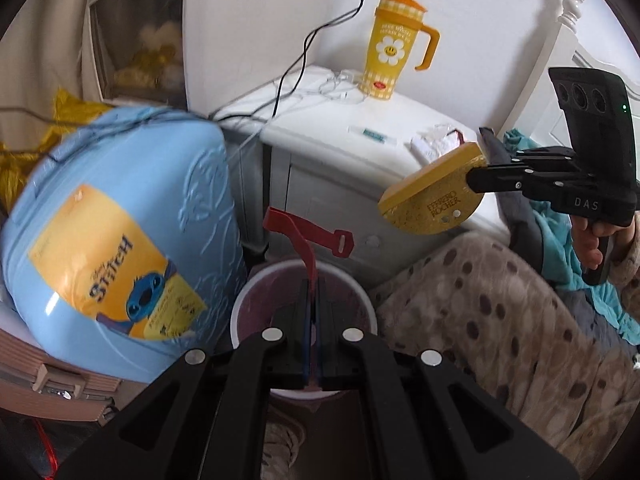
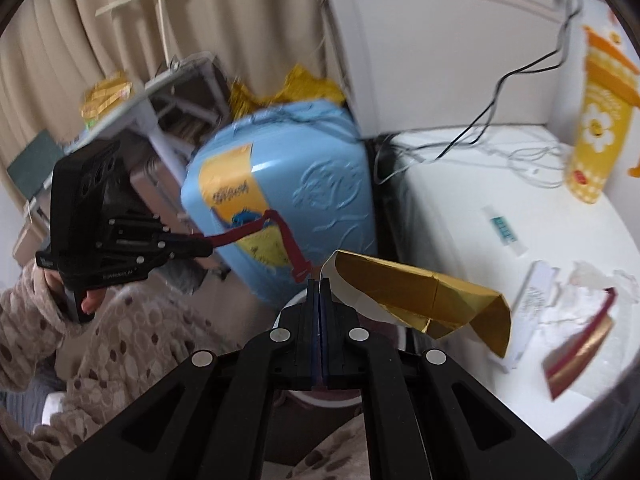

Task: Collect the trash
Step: 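Carry the red ribbon and gold box in both grippers over the trash bin, then open both grippers to drop the ribbon and gold box into the bin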

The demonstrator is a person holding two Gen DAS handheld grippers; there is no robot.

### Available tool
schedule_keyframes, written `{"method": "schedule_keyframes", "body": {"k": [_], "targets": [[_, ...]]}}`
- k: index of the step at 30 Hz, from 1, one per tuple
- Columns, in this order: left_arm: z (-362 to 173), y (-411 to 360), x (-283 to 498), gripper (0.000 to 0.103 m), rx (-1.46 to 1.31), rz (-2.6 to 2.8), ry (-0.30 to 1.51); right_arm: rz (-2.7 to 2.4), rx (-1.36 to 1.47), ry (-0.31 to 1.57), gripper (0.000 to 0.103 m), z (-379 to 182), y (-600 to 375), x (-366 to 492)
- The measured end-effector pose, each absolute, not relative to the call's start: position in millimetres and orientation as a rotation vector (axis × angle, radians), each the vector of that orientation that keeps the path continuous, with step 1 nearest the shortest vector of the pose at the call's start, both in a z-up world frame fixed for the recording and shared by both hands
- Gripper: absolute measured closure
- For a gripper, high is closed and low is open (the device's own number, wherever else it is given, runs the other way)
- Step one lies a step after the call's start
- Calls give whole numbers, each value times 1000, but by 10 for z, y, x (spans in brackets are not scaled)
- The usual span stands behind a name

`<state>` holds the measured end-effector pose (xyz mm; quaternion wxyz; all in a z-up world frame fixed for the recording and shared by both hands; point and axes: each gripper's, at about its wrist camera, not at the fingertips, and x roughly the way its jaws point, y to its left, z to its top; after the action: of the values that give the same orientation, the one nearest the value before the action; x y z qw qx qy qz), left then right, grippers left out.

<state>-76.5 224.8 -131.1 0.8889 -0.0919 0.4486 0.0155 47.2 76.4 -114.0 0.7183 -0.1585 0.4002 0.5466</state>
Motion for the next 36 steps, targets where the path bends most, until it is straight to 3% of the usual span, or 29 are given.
{"method": "schedule_keyframes", "body": {"k": [16,19,21,22,23,24,26,28,36], "targets": [[-2142,2631,-530,102,-210,-103,1080,1239,-670,1046,103,-1974,1381,352],[-2263,2640,-464,99,-206,-117,1121,1225,-714,1079,99,-2112,1424,365],[-2328,2635,-446,81,-180,-99,1146,1207,-729,1099,93,-2179,1426,403],[-2346,2630,-443,50,-169,-89,1149,1202,-723,1106,79,-2190,1413,426],[-2351,2631,-452,16,-157,-78,1145,1197,-719,1101,56,-2189,1410,434],[-2343,2625,-469,5,-147,-67,1130,1189,-712,1078,44,-2158,1382,444],[-2323,2617,-507,5,-144,-83,1108,1188,-696,1041,17,-2074,1322,450],[-2316,2589,-543,5,-138,-96,1119,1212,-668,1029,7,-1958,1248,448],[-2149,2393,-662,5,-76,-79,1109,1195,-673,887,7,-1590,1085,291]]}}
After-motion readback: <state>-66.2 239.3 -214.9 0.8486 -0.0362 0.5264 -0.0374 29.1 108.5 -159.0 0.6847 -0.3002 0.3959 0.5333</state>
